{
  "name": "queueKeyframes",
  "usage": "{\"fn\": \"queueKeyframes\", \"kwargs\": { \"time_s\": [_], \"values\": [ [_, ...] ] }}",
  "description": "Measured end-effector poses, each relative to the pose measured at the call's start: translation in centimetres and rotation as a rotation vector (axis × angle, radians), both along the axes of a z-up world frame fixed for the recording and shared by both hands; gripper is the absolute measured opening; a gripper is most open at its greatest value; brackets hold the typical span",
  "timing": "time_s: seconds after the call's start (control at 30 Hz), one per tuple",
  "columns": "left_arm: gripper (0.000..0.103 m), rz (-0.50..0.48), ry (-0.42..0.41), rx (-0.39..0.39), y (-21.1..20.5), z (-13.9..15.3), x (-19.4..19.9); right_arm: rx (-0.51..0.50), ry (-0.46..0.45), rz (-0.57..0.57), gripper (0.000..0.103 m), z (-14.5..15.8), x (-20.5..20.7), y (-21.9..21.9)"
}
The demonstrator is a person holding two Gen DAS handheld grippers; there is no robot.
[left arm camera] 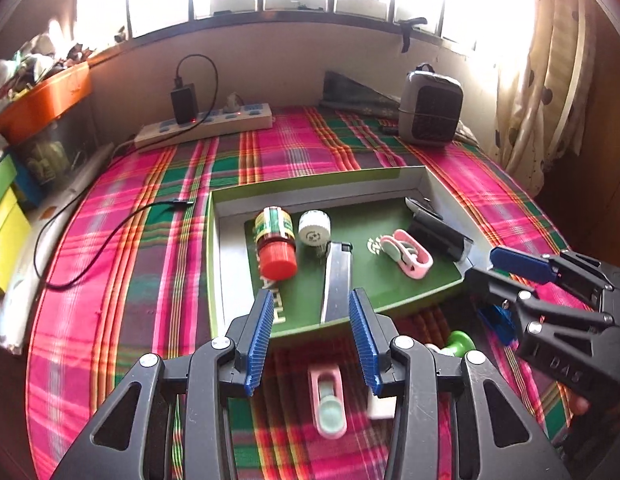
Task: Organize rigid objects
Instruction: 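Move both tools back out of the tray toward the pink case and blue box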
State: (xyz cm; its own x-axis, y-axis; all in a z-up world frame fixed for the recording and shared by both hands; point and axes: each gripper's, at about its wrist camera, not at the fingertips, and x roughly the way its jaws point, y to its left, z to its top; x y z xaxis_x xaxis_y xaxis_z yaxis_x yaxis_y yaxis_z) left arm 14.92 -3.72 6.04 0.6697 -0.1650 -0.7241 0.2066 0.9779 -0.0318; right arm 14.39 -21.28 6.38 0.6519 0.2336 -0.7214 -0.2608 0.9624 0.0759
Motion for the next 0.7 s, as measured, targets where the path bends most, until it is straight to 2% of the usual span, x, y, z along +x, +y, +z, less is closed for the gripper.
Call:
{"fn": "queueKeyframes", "kwargs": {
  "time_s": [0.33,0.47,0.7],
  "values": [
    [0.039,0.052,0.003,0.016,0.7,-1.1,-3.0,0.034,-0.034,-0.062,0.042,0.3,-2.6,-2.6],
    [0.048,0.051,0.003,0.017,0.8,-1.5,-3.8,0.035,-0.028,-0.080,0.042,-0.1,-3.4,-3.5],
    [0.048,0.051,0.021,-0.045,1.9,-2.0,-4.9,0.032,-0.018,-0.100,0.043,-0.8,-4.5,-4.8]
  ]
}}
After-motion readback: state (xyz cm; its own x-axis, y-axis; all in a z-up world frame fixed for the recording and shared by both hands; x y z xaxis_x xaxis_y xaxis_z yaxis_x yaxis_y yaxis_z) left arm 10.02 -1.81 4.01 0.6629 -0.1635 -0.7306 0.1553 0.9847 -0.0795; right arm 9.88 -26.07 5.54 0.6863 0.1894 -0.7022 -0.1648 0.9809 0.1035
